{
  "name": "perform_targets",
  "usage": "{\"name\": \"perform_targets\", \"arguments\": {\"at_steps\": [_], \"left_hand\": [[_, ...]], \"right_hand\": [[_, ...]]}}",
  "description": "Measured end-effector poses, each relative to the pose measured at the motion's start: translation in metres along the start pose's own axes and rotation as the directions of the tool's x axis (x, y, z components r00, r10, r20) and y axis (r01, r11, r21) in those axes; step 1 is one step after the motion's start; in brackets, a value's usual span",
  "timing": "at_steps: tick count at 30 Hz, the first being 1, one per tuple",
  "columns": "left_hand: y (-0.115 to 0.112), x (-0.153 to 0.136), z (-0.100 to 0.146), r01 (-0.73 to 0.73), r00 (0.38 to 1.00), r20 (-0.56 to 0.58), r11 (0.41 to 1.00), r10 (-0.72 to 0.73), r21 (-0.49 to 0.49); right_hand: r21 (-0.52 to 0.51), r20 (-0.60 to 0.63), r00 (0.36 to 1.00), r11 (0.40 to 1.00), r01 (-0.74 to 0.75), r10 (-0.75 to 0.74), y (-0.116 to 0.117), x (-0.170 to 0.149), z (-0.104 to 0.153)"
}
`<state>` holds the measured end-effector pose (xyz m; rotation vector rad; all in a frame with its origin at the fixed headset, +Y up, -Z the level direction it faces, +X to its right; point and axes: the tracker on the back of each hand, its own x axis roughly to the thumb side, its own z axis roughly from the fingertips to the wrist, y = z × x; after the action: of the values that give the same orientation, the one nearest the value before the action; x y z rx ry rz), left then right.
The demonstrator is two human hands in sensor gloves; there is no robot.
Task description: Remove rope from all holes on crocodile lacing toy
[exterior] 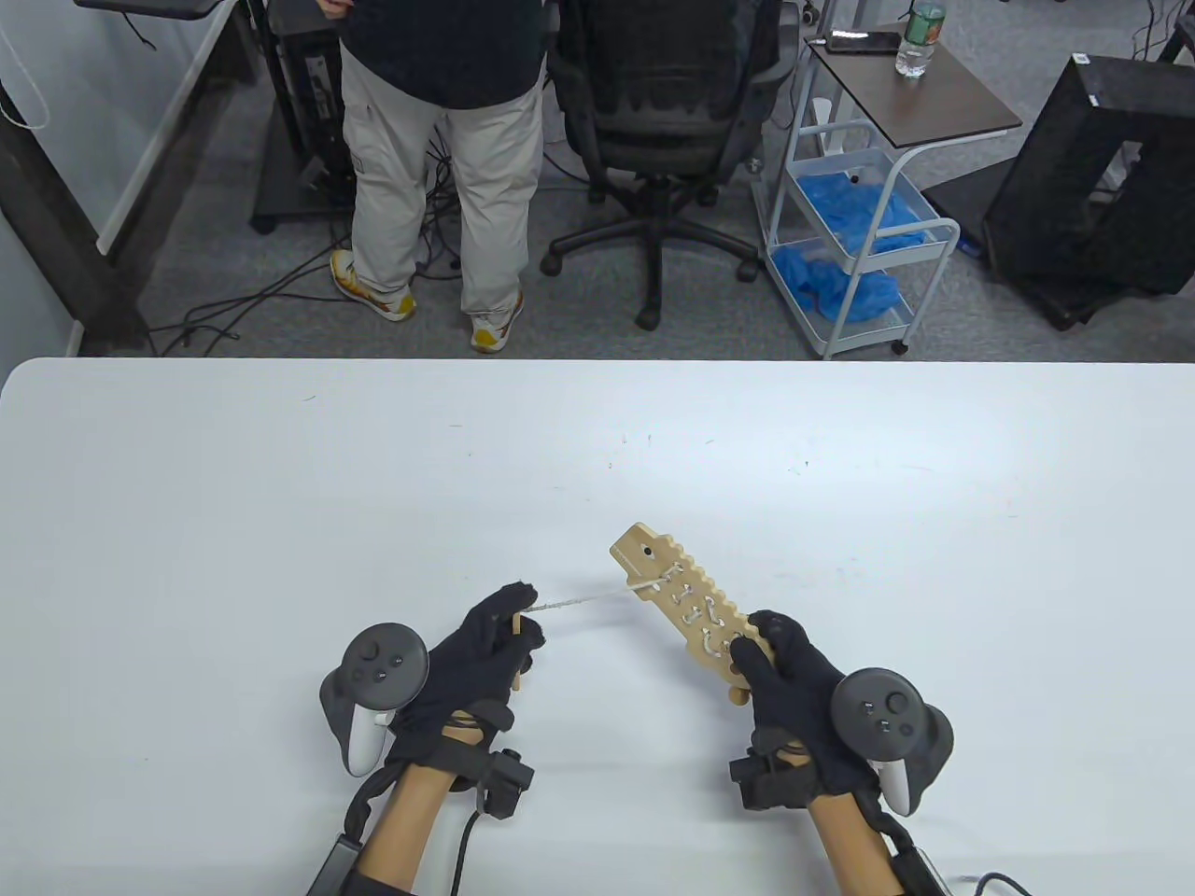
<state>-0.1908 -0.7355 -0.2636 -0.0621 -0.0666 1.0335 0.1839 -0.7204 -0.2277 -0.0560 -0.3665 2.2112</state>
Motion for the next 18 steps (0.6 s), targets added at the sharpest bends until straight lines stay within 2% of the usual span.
{"name": "perform_targets", "arguments": {"at_steps": [18], "left_hand": [[0.005,-0.006,-0.003,0.009,1.000,-0.018,1.000,-0.008,0.023]], "right_hand": [[-0.026,-0.161,0.986,0.999,0.044,-0.048,-0.005,-0.022,-0.006]]}}
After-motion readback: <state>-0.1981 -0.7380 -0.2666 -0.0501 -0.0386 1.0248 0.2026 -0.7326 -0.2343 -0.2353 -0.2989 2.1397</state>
